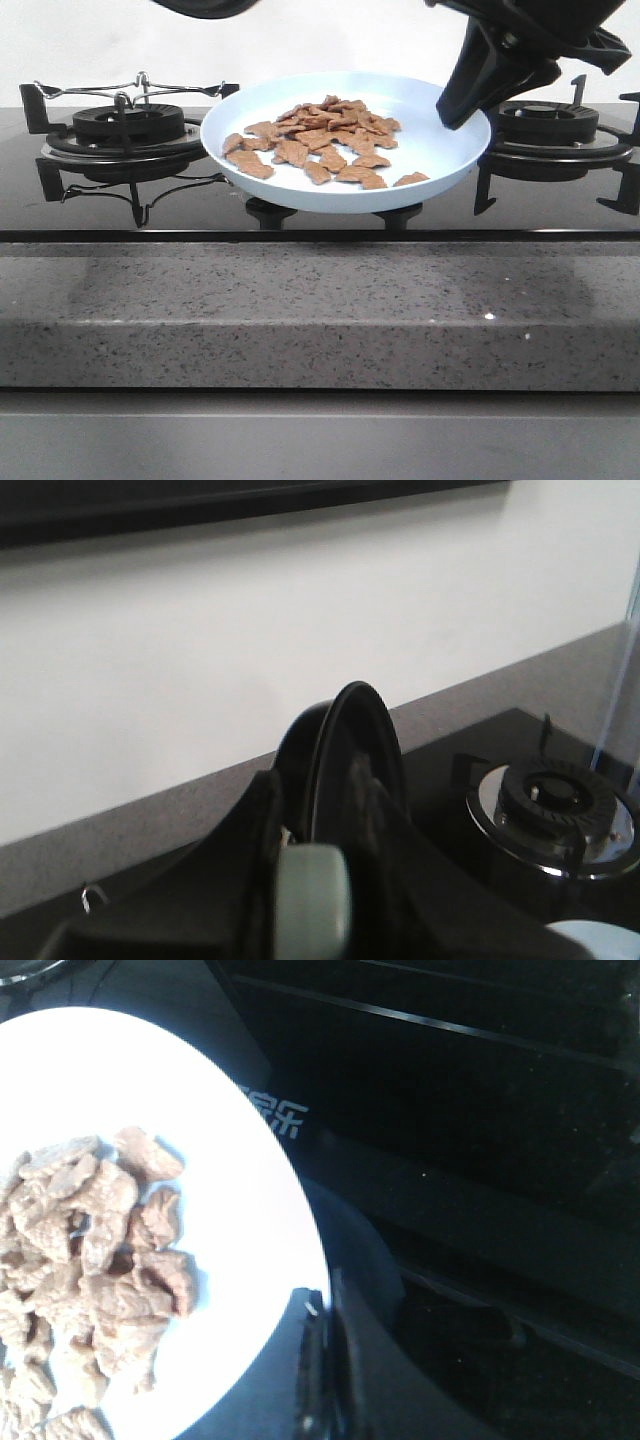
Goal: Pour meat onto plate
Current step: 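Return the empty pan to its burner with the left gripper and release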
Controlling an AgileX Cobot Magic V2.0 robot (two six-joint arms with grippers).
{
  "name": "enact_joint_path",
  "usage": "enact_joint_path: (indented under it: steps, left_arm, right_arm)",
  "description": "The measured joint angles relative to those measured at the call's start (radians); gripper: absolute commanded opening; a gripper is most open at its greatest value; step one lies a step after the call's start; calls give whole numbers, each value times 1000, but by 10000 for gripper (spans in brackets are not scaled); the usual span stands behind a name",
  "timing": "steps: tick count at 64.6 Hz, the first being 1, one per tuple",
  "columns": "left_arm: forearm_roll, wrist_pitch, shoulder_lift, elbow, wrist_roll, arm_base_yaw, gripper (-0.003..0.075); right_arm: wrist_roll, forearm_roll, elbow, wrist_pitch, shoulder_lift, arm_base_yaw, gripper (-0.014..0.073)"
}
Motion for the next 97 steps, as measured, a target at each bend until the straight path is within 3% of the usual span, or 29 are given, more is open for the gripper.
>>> enact_joint_path:
  steps: [10,30,49,97]
  left_arm:
    - [-55,119,92,-35,-174,180,-20]
    - [-402,344,303,-40,-256,376,-20]
    - [-524,378,454,-42,-308,408,-20]
    - [-432,401,568,-44,-428,408,-18]
  right_arm:
    - [0,0,0,0,0,0,-68]
    - [0,0,0,0,0,0,-68]
    - [-2,0,0,0,0,0,-68]
    - [0,0,0,0,0,0,-68]
